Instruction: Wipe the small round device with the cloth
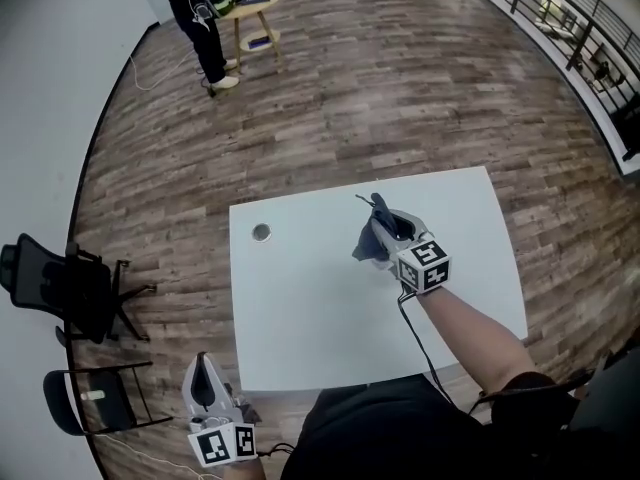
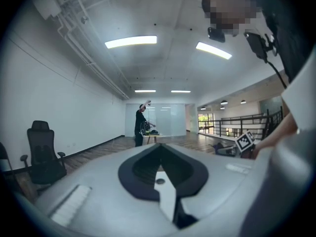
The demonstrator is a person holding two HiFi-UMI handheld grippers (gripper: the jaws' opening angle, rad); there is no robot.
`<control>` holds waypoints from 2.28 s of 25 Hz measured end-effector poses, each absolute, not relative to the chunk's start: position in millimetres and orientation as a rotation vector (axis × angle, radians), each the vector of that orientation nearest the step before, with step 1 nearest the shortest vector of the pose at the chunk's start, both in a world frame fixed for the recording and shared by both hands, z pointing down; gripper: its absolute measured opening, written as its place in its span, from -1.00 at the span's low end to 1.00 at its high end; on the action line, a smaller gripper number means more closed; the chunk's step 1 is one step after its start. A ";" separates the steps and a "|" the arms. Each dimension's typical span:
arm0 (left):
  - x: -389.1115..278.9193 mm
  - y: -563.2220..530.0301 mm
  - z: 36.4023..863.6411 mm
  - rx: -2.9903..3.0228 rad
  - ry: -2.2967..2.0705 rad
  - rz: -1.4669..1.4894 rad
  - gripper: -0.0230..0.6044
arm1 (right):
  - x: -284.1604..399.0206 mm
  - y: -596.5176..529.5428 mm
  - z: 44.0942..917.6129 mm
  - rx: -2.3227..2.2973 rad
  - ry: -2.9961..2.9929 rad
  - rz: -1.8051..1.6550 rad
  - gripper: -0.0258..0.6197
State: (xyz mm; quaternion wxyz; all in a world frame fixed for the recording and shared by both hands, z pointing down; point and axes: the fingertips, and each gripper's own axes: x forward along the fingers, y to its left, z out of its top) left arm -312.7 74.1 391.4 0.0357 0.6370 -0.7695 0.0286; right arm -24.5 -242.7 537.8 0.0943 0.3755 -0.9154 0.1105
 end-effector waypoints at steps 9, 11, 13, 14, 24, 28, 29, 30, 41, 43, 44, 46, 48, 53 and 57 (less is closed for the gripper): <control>-329.2 92.1 400.0 1.885 -2.381 0.095 -0.91 | -18.4 -234.0 602.2 1.082 -2.463 0.307 -0.60; -330.2 91.5 401.7 1.881 -2.378 0.084 -0.91 | -10.3 -228.4 606.7 1.097 -2.450 0.309 -0.60; -326.7 89.4 401.3 1.892 -2.371 0.077 -0.91 | -0.2 -223.4 608.7 1.118 -2.448 0.306 -0.60; -324.4 87.4 400.2 1.903 -2.366 0.077 -0.91 | 5.3 -222.1 609.6 1.133 -2.446 0.311 -0.60; -315.4 80.5 397.3 1.956 -2.339 0.100 -0.91 | 29.7 -217.7 620.2 1.196 -2.445 0.383 -0.60; -313.5 82.1 393.4 1.968 -2.342 0.127 -0.91 | 33.3 -215.4 620.3 1.228 -2.460 0.400 -0.60; -313.1 82.8 392.1 1.972 -2.343 0.137 -0.91 | 34.8 -214.1 620.9 1.239 -2.463 0.408 -0.60; -312.8 83.4 391.0 1.973 -2.344 0.145 -0.91 | 36.4 -212.9 621.8 1.251 -2.464 0.418 -0.60; -308.4 79.9 387.1 1.967 -2.347 0.173 -0.91 | 45.9 -210.4 634.6 1.306 -2.457 0.492 -0.60; -307.0 77.8 386.0 1.968 -2.343 0.173 -0.91 | 46.8 -210.1 637.0 1.302 -2.449 0.492 -0.60; -306.9 77.6 386.3 1.963 -2.341 0.171 -0.91 | 47.3 -209.7 638.9 1.300 -2.444 0.493 -0.60; -305.3 74.8 385.2 1.966 -2.333 0.172 -0.91 | 48.5 -209.4 643.4 1.293 -2.432 0.494 -0.60; -304.6 73.9 386.0 1.965 -2.333 0.174 -0.91 | 50.6 -209.7 648.8 1.286 -2.416 0.495 -0.60; -305.8 72.7 383.3 1.963 -2.344 0.193 -0.91 | 47.0 -210.3 662.7 1.272 -2.383 0.514 -0.60; -306.5 72.9 382.8 1.955 -2.348 0.189 -0.91 | 45.5 -206.1 665.2 1.263 -2.374 0.526 -0.60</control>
